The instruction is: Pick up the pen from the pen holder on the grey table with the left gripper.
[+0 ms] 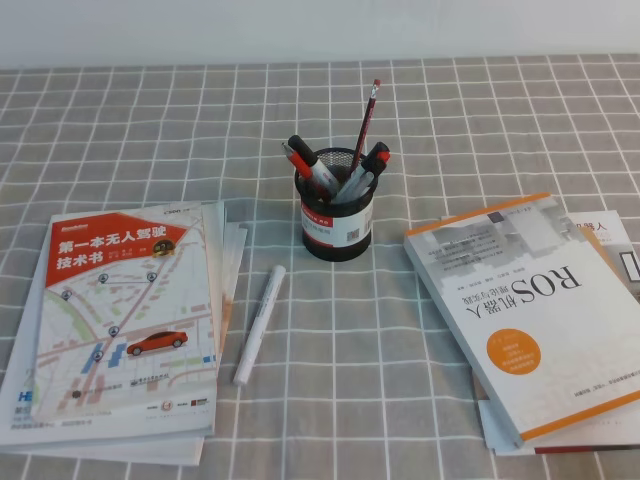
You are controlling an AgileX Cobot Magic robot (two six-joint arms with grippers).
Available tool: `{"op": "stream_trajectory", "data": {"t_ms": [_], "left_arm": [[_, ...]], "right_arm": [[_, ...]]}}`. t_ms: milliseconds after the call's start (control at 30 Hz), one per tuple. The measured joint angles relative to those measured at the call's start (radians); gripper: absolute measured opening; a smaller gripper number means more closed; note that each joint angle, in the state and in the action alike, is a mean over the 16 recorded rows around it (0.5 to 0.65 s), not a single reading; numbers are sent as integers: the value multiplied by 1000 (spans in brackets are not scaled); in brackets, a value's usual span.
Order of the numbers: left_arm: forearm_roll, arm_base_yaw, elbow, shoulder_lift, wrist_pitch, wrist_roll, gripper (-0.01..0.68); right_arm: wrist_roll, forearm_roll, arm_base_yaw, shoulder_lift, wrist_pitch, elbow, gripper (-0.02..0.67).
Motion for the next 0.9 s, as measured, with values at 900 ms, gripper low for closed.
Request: {"op": "stream_trajectory", "data": {"t_ms": [900], "left_arm": [[-163,-128,-774,1061,361,909,76]], "right_arm": [[0,0,0,0,0,0,-13]]}}
